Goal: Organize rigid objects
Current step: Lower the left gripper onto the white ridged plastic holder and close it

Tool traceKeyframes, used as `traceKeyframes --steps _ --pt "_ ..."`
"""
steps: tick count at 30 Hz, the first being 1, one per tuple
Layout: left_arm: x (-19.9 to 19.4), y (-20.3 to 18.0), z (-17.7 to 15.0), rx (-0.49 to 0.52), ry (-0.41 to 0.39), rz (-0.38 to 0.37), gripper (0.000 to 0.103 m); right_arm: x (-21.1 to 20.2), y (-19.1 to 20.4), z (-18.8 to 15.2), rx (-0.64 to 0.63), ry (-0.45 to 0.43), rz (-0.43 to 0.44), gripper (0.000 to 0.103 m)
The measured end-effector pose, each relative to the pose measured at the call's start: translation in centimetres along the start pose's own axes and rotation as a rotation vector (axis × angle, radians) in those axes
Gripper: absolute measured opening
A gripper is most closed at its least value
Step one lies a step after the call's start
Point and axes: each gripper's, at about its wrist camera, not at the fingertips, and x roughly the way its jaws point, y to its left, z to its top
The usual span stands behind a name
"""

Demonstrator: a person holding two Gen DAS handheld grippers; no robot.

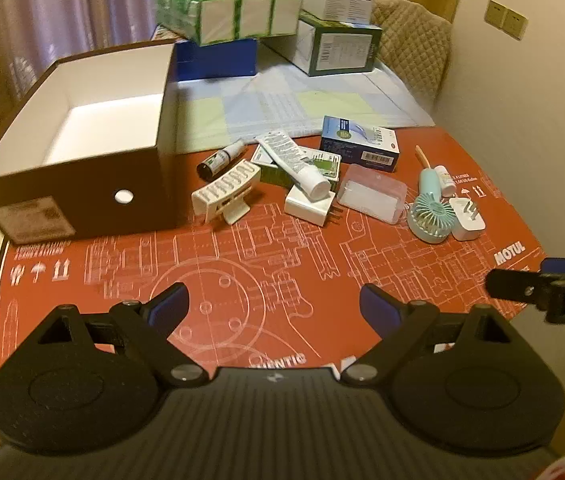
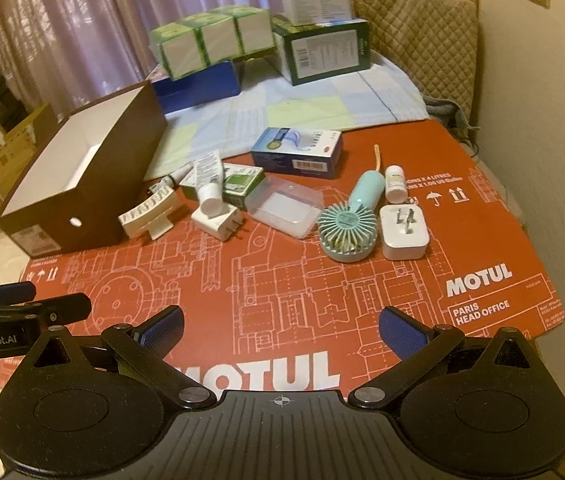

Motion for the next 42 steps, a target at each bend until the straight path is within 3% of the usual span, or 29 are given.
traceKeyframes --steps 13,24,32,42 --pt "5.6 2.0 3.0 0.166 -0.01 -0.091 0.079 2.8 -1.9 1.1 0.109 -0.046 -0.057 0.101" --pt "9.5 3.5 5.4 0.307 -0.003 -0.169 0.065 5.7 -0.9 2.3 0.18 -0.097 -0.083 0.101" --pt "12.2 3.4 7.0 0.289 0.017 -0.086 0.056 8.3 -0.6 4.3 0.127 -0.068 -0.014 0.101" --pt "16.0 2.8 8.2 0.226 0.059 0.042 0.048 10.8 -3.7 8.6 0.042 -0.027 0.021 0.101"
